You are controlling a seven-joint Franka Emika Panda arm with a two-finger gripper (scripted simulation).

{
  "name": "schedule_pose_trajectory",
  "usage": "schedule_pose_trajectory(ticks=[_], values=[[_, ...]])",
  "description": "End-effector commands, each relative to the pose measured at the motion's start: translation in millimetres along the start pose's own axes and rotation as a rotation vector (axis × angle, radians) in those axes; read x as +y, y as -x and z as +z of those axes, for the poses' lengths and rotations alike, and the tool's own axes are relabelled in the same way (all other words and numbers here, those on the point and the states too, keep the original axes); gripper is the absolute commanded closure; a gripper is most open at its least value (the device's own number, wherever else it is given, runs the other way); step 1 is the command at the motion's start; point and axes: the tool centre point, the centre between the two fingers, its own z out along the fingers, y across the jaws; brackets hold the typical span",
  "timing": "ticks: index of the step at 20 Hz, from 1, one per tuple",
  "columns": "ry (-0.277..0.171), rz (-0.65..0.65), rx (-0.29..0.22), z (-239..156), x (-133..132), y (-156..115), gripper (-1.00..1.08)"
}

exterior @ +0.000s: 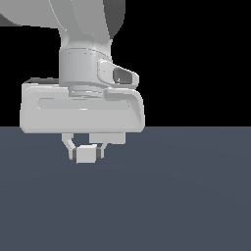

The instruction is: Plug the charger into the wall socket.

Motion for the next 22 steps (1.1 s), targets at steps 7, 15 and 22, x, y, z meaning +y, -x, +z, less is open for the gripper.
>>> schedule_pose_trajectory(ticks=[7,15,22], values=[[0.010,0.175,0.001,-35.3,9.4,-39.2,1.08],[0.014,0.238,0.001,-47.0,15.7,-53.0,1.08],[0.014,0.237,0.001,-47.0,15.9,-53.7,1.08]])
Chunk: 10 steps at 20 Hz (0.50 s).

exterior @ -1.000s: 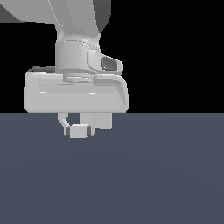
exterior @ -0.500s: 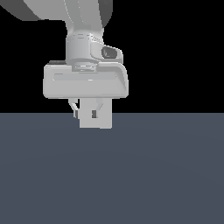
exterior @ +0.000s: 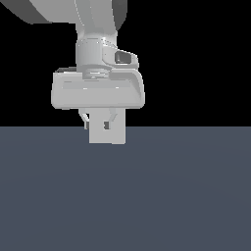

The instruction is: Plug the charger into the wall socket.

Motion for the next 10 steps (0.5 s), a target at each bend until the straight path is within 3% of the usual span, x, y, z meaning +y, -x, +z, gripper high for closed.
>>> schedule_pose_trajectory(ticks=[1,10], values=[[0.000,0.000,0.000,0.0,0.0,-1.5,1.08],[0.000,0.001,0.000,1.4,0.4,-26.1,1.08]])
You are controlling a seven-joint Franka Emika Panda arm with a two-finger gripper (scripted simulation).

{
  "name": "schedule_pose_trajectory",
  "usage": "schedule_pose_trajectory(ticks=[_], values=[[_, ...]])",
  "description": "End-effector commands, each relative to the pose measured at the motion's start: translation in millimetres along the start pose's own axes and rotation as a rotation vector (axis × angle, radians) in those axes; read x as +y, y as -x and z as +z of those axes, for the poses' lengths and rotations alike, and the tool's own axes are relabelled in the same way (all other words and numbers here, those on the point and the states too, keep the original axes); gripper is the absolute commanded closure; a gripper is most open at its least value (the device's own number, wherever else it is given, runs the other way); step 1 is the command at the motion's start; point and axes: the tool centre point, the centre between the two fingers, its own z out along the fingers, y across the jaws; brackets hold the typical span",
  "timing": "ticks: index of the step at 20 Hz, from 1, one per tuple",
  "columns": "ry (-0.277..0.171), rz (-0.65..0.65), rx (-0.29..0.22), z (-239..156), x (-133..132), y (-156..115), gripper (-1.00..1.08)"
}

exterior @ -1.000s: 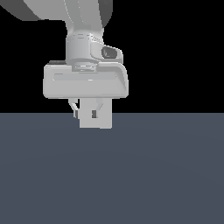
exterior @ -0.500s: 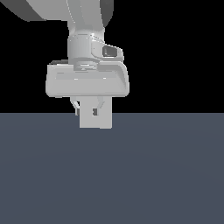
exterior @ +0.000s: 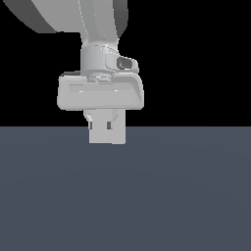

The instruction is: Plug the charger into the wall socket.

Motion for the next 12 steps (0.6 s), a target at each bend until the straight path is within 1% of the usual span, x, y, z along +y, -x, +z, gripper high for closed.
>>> schedule_pose_trajectory(ticks=[1,6,12], values=[[0.000,0.000,0.000,0.4,0.2,-9.8,1.08],[0.000,0.001,0.000,1.2,0.4,-24.1,1.08],[0.000,0.001,0.000,1.4,0.1,-29.7,1.08]])
